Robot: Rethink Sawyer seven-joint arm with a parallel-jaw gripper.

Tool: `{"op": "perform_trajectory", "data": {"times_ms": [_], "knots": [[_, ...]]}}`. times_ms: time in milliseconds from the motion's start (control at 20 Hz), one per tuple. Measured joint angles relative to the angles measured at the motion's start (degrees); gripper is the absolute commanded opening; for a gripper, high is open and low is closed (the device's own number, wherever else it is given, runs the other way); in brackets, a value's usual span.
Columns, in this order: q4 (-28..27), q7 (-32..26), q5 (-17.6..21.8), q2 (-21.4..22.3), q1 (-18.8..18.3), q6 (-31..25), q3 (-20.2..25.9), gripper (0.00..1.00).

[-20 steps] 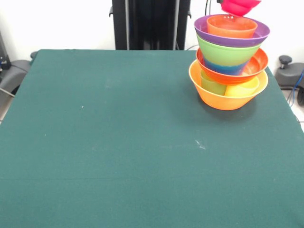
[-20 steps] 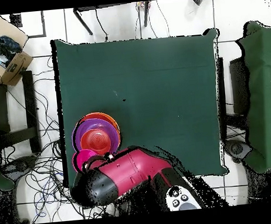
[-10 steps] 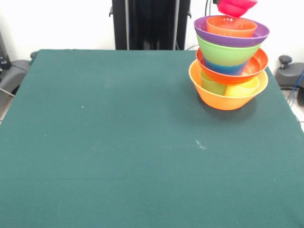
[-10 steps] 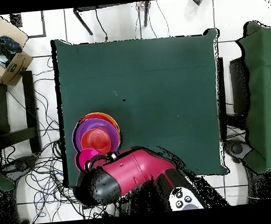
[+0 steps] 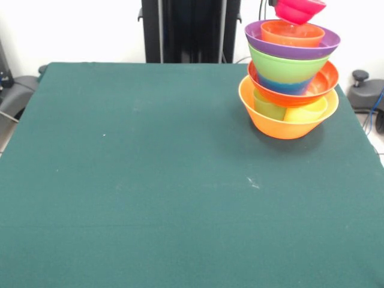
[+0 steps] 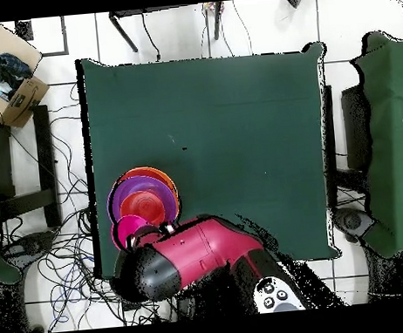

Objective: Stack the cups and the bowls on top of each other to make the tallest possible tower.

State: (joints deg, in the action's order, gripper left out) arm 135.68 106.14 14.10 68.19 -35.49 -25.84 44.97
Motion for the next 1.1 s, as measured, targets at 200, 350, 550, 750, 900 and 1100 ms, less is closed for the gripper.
{"op": "perform_trajectory", "data": {"times_ms": [200,350,550,750,900,1100], "knots": [[-0.53,0.00,-0.28,0.00,0.00,0.00,-0.02,0.00],[-0.99,0.00,-0.45,-0.01,0.00,-0.01,-0.02,0.00],[-1.78,0.00,-0.45,-0.01,-0.08,-0.01,-0.02,0.00],[-2.96,0.00,-0.46,-0.06,-0.19,-0.01,-0.03,0.00],[-3.76,0.00,-0.50,-0.39,-0.21,-0.01,-0.05,0.00],[-4.51,0.00,-0.49,-1.28,-0.21,-0.01,-0.11,0.00]]}}
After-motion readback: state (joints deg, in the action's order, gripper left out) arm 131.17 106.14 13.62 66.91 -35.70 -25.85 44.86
